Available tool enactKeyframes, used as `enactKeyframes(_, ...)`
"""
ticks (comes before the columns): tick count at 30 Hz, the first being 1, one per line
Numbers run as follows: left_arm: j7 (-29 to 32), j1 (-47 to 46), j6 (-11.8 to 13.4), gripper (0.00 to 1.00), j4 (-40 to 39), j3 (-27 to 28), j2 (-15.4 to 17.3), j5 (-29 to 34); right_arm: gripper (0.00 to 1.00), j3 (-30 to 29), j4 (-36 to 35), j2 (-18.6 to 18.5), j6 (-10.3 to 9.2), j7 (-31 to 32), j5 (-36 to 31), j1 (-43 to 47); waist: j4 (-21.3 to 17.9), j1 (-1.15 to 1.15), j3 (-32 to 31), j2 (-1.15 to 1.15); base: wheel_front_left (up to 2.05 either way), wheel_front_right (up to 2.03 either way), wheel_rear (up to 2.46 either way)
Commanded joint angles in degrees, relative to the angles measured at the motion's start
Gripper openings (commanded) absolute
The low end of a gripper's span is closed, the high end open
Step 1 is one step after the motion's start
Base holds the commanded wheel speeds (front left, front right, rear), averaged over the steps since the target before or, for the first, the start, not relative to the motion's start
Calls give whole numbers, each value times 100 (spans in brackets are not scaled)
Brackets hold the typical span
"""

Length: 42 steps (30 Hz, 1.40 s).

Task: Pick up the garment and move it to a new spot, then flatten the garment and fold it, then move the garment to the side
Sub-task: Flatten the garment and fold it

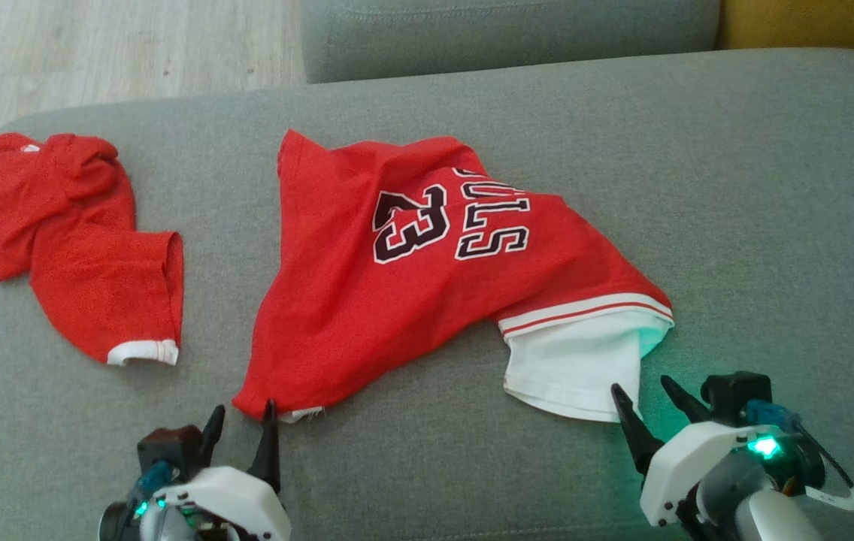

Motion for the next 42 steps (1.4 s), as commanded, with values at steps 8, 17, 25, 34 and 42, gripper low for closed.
enactKeyframes(8,17,-528,-87,100,170,23,15,-146,100,251,-140,-63,-4,147,68,-339,-14,0,196,0,0,0,0)
enactKeyframes(17,217,-814,-222,0,645,-128,10,-311,0,294,-12,-79,-4,244,319,-540,-77,0,318,0,0,0,0)
enactKeyframes(25,483,-763,-431,0,-157,60,6,-1013,0,-338,-809,-125,-4,-112,817,-706,-122,0,67,0,0,0,0)
enactKeyframes(34,1798,-637,-245,0,-3911,287,251,-1602,0,-1571,-3831,-833,-4,645,976,-665,-177,0,-385,0,0,0,0)
enactKeyframes(42,3185,-1582,191,0,-6336,402,476,-1894,0,-2516,-5710,-1493,-4,1833,1446,-1457,-289,0,-396,0,0,0,0)
